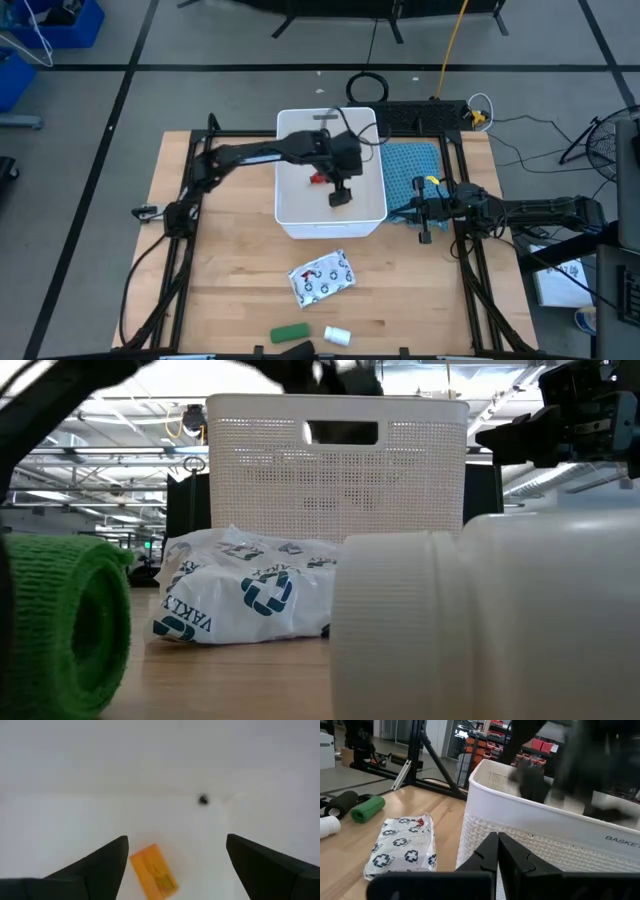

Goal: Pick & place medical supplies in basket/bin
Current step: Put the white medicine bottle into the white bin

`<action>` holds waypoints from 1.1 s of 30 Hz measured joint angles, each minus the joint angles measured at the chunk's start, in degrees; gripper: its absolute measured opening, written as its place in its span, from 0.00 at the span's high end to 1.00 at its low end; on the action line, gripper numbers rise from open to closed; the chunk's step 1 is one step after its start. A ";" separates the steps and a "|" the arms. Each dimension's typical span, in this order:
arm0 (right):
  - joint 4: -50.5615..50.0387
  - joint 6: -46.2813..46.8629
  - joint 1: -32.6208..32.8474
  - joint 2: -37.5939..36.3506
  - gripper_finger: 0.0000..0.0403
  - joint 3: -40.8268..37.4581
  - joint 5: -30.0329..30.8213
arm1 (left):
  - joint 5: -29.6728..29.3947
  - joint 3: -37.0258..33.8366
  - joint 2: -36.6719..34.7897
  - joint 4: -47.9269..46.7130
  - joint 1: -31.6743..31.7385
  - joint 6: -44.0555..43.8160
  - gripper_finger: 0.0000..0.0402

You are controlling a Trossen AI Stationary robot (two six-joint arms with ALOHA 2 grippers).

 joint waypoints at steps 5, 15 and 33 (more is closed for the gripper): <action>1.22 -1.44 0.00 0.01 1.00 0.01 0.00 | -9.33 1.16 -11.37 -6.29 -4.65 4.73 0.32; 6.06 -0.83 0.00 0.04 1.00 0.00 -0.20 | -20.94 -24.76 -42.05 2.82 -11.82 4.26 0.86; 8.22 0.10 0.00 0.02 1.00 0.00 -0.28 | -14.41 -89.24 -87.24 57.26 -11.58 0.77 0.99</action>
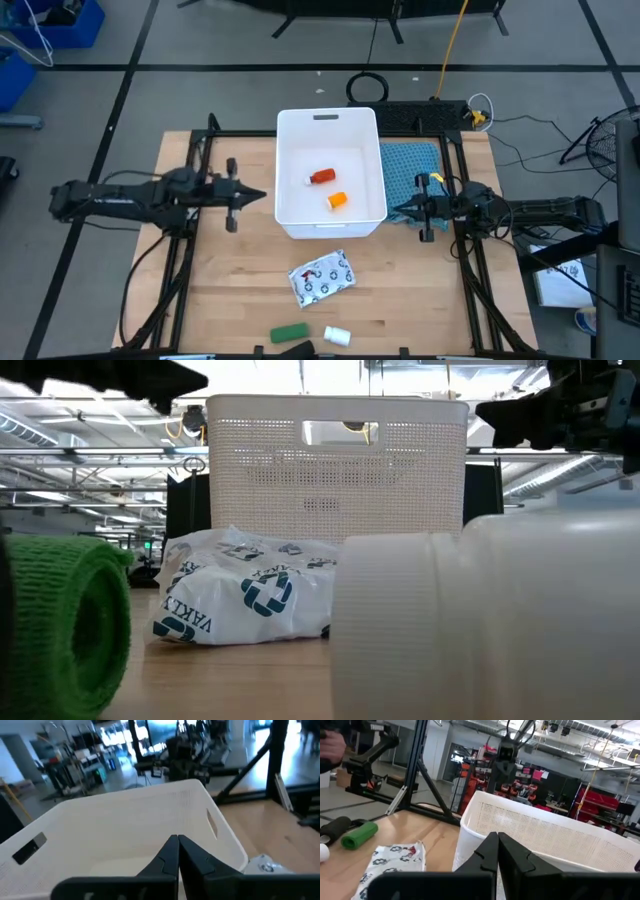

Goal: Pick & place medical supplies in basket/bin
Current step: Put the white medicine bottle into the white bin

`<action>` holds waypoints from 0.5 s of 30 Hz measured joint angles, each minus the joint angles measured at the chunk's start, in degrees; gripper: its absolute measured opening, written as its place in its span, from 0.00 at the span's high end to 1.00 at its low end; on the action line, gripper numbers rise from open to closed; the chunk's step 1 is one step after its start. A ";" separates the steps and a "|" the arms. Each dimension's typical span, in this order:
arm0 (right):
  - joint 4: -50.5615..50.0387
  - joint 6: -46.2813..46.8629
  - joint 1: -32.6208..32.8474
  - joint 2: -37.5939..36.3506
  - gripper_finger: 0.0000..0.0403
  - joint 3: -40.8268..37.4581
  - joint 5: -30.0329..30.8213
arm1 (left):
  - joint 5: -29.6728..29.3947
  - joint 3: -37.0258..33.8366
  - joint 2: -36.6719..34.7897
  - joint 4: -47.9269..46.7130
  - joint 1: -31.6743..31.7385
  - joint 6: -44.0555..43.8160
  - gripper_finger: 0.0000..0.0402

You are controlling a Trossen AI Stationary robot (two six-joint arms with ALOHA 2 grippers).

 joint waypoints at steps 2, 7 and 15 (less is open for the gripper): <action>0.43 -0.07 0.00 0.00 1.00 0.00 0.00 | -2.29 -3.65 -3.00 3.13 -0.64 -0.46 0.99; 0.83 -0.31 0.00 -0.02 1.00 0.00 0.00 | -4.04 -11.49 -7.34 10.31 -1.62 0.14 0.99; -1.28 -0.73 0.00 0.02 1.00 0.00 0.02 | -3.84 -17.30 -7.85 14.93 -1.64 -0.31 0.99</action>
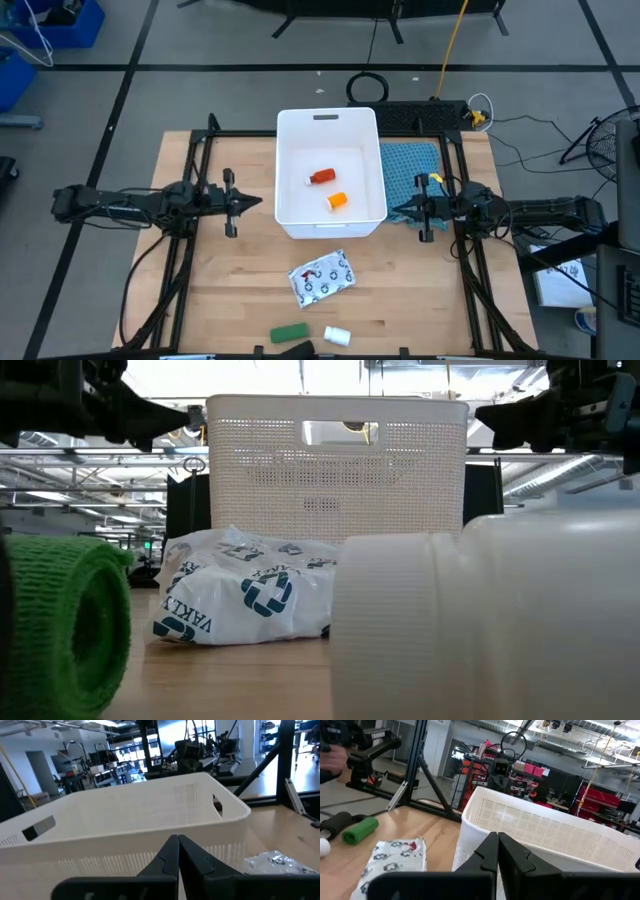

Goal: Pick & place medical supplies in basket/bin
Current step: Put the white medicine bottle into the white bin

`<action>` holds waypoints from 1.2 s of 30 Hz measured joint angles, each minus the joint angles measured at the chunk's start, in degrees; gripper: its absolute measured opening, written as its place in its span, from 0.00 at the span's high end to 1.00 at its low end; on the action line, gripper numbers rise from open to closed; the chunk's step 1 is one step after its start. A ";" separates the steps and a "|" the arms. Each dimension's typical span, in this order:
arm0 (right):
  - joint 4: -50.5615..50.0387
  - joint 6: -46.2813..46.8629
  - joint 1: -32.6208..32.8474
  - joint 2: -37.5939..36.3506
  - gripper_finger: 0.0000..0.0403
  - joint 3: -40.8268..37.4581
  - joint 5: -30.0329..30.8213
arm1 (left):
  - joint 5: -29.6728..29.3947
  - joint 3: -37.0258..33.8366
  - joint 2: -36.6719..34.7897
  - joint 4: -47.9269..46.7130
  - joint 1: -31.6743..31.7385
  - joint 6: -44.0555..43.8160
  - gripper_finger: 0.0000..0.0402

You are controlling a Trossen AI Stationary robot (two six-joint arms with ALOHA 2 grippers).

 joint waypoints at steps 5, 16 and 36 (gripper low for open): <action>0.31 -2.17 0.00 -0.02 1.00 0.00 0.09 | -0.49 -0.44 -0.02 1.40 0.00 2.04 0.99; -3.19 -4.33 9.65 2.84 1.00 8.80 3.48 | -1.59 -0.15 0.00 3.12 0.00 2.68 0.90; -3.20 8.80 50.90 46.25 1.00 32.66 46.95 | -5.56 -0.15 0.00 4.12 0.00 0.50 0.99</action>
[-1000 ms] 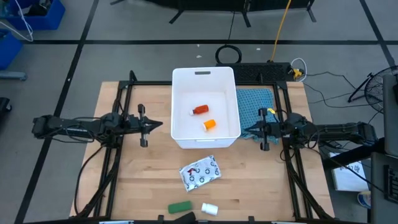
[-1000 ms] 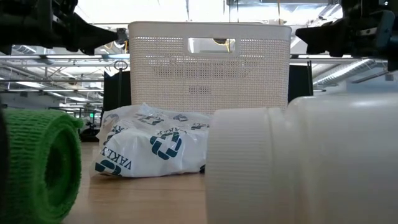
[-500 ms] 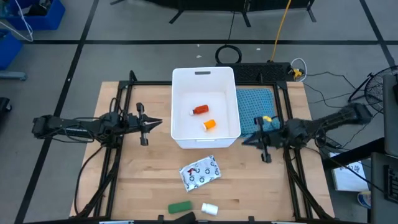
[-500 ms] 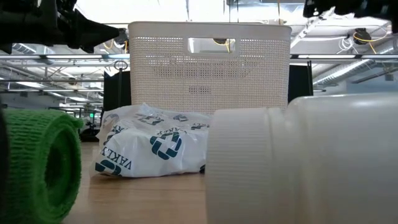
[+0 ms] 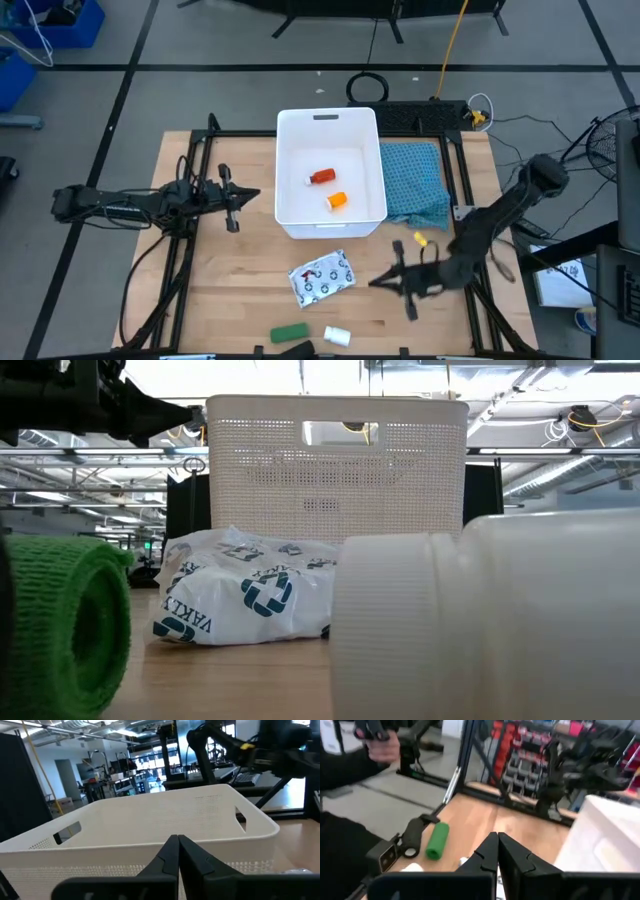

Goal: Pick & place medical supplies in basket/bin
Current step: Put the white medicine bottle into the white bin

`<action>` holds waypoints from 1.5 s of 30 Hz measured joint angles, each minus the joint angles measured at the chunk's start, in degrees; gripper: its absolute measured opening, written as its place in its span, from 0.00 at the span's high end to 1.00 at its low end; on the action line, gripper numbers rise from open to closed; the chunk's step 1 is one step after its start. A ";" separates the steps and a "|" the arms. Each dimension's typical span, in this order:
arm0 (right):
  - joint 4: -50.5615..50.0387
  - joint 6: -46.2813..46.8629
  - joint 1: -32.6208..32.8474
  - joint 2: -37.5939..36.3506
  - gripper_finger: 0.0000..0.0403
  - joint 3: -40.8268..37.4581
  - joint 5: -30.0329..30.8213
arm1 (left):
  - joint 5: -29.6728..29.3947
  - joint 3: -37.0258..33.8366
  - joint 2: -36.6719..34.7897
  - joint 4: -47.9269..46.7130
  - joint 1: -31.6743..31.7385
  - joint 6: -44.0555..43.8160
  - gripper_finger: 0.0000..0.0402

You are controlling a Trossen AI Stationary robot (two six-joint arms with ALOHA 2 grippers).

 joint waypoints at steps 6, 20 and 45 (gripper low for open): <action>-9.78 7.61 2.66 13.03 1.00 15.26 2.87 | -0.49 0.02 0.00 0.03 0.00 -1.60 0.93; -34.65 22.10 1.24 31.62 0.99 48.22 1.73 | -0.45 0.07 0.01 -0.11 0.00 -5.58 0.91; -62.45 52.22 -7.42 47.49 0.43 64.32 -33.49 | -0.48 0.07 0.00 -0.03 0.00 -0.99 0.91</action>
